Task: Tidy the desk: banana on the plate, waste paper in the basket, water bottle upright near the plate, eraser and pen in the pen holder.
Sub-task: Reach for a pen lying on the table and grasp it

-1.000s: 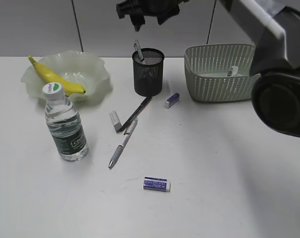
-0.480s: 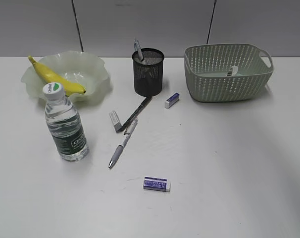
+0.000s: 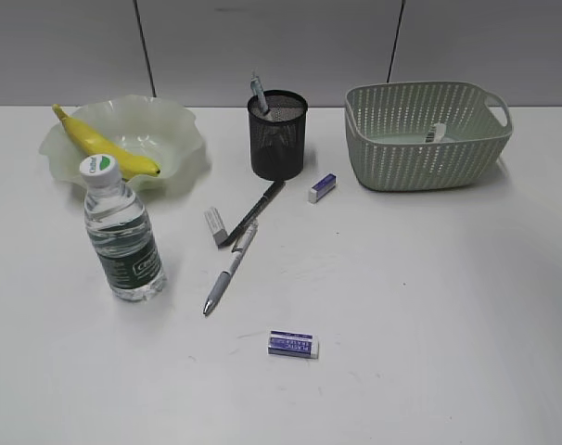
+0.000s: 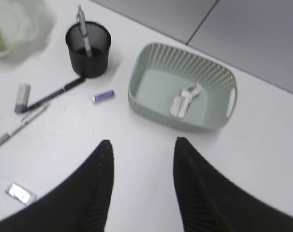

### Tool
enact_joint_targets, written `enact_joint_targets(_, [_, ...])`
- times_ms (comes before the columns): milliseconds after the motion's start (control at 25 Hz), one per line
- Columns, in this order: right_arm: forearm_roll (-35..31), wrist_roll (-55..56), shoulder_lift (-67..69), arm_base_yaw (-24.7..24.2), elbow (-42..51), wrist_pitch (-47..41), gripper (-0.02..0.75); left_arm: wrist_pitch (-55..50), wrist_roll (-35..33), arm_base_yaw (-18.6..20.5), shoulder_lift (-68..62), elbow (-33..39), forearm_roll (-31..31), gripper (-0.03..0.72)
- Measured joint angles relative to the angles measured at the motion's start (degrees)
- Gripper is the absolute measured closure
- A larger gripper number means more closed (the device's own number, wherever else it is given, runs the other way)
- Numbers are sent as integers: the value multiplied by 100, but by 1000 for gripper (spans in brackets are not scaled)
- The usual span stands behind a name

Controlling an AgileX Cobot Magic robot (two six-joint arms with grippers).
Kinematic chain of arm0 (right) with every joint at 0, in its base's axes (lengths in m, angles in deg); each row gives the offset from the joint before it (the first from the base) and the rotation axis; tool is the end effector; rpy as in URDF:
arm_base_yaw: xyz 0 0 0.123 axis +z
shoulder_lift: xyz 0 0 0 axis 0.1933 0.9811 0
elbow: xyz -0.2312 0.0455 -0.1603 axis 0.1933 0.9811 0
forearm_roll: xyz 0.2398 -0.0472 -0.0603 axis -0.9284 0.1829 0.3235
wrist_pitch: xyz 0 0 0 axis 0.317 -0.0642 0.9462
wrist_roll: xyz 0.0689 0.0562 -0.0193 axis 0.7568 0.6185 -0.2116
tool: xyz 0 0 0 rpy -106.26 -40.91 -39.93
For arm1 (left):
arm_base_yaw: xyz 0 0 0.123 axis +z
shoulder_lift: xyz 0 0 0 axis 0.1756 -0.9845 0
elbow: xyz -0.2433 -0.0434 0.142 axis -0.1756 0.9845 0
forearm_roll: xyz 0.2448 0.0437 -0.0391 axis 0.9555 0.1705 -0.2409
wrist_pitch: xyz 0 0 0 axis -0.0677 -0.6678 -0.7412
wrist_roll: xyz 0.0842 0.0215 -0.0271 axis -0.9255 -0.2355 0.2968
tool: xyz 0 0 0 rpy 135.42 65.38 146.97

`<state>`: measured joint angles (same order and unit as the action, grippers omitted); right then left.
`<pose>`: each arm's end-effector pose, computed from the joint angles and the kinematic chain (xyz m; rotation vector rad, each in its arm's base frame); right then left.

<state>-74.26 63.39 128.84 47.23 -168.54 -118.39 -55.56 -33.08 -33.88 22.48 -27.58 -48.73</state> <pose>0.2627 0.1630 0.4513 -0.5983 2.2964 0.0029 -0.0089 0.0055 0.2872 0.4123 1.9663 -0.2438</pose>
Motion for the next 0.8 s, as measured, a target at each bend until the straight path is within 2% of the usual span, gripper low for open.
enact_joint_targets(400, [-5,208,-3405,0,4156,0,402,0,0,0,0,0,0,206])
enact_joint_targets(640, [-309,213,-5400,0,5917,-8,402,5,0,0,0,0,0,206])
enact_joint_targets(800, [-553,208,-6728,0,6702,109,403,5,0,0,0,0,0,207])
